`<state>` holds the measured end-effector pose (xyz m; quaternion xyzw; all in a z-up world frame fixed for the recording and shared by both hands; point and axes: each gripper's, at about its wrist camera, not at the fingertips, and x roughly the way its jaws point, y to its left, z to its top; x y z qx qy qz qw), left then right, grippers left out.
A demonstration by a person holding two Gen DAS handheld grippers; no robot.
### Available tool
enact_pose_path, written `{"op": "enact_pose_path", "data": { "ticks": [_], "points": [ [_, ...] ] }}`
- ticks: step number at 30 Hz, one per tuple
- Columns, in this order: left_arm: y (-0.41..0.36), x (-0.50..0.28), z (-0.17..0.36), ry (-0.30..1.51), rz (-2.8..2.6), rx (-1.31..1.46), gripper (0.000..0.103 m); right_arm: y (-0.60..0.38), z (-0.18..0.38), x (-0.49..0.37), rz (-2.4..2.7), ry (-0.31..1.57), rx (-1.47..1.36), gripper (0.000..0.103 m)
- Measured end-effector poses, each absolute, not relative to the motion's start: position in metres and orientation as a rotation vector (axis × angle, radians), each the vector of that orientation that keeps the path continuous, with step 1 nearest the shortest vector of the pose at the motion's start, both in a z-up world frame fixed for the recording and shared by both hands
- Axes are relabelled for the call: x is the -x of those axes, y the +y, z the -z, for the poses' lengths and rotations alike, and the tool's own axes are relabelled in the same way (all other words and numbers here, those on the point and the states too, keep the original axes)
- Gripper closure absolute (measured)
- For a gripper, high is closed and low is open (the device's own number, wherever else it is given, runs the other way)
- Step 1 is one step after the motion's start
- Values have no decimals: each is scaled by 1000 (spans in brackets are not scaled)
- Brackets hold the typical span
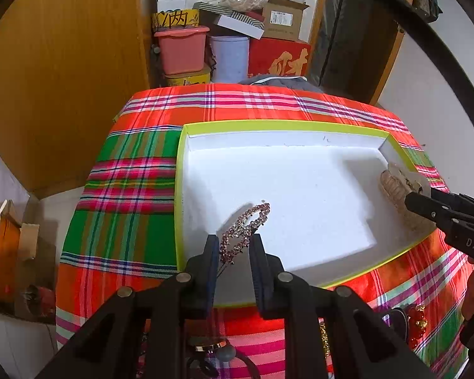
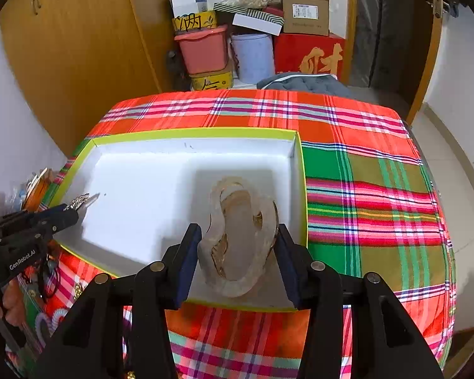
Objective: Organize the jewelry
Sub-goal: 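Lower the claw clip and barrette into the yellow tray and open both tools, then grasp the red bead bracelet with the right tool while the left tool grasps the black charm clip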
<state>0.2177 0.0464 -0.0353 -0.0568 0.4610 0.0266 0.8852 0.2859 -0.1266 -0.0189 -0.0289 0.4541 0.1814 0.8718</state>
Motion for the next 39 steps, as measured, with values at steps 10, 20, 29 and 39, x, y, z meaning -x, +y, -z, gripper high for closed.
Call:
{"op": "enact_pose_path", "data": {
  "ticks": [10,20,29,39],
  "points": [
    [45,-211,28,954,-47,151,68,-130,8,-275,-379,913,71,49],
    [44,-169,-1,905,-64,153,63,-146,-16,-232,-381,875,19,47],
    [42,-110,-17,887,-90,164,63,-156,-30,-174,-415,879,-1,46],
    [38,-55,-22,884,-100,165,63,-162,-36,-126,-431,896,4,46]
  ]
}}
